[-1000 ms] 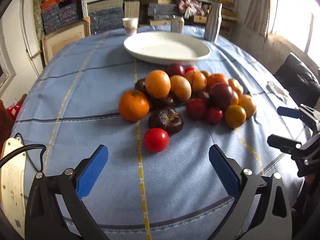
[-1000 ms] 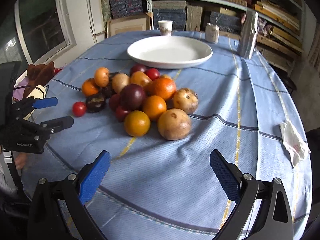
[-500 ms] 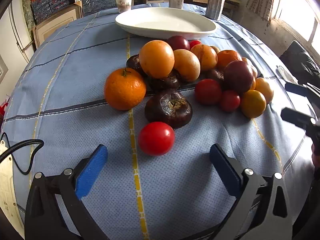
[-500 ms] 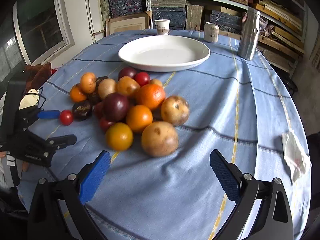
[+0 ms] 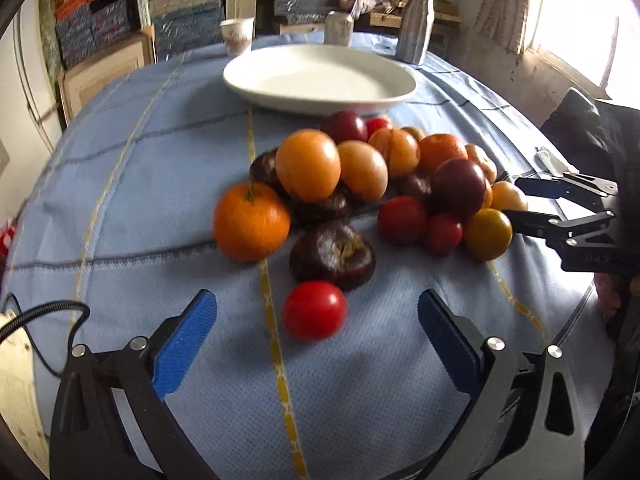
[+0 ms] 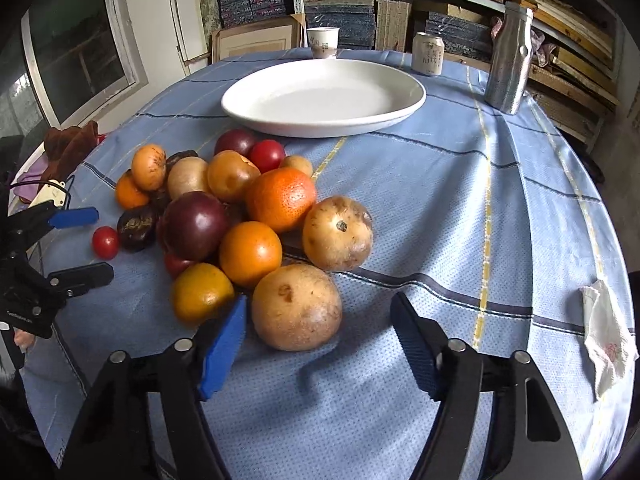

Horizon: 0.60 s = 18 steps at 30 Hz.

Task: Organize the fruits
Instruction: 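Grasp the red tomato with the left tool while the right tool grasps a brown pear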

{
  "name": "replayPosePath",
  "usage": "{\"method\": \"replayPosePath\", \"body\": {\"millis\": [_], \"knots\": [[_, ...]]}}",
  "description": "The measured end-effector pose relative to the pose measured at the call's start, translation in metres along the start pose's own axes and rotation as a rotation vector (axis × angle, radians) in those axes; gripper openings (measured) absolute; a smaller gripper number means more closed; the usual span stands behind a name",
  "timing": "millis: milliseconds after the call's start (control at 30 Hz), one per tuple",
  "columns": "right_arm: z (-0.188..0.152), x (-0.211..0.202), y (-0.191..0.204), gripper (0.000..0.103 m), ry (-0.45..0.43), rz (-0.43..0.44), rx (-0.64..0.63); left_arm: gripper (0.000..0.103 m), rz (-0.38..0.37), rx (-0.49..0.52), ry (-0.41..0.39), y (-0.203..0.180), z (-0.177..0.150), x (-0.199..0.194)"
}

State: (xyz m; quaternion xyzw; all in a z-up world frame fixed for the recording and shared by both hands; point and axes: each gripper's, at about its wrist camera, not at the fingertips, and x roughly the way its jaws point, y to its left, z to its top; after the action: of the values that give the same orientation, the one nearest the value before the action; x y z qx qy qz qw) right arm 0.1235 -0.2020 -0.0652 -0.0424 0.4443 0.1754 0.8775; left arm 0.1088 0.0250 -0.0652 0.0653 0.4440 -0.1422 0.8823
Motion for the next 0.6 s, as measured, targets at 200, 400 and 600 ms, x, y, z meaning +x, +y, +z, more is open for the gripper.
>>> {"method": "replayPosePath", "body": {"millis": [200,400,600], "knots": [[0.0,0.004,0.0,0.061,0.007,0.036,0.005,0.046,-0.061,-0.002,0.029,0.002,0.002,0.009],[-0.001,0.007,-0.001,0.054,0.008,0.068,0.018,0.038,-0.071,0.02,0.014,-0.001,-0.001,0.004],[-0.001,0.008,0.0,0.052,0.007,0.077,0.016,0.037,-0.086,0.01,0.019,0.001,-0.008,0.001]]}}
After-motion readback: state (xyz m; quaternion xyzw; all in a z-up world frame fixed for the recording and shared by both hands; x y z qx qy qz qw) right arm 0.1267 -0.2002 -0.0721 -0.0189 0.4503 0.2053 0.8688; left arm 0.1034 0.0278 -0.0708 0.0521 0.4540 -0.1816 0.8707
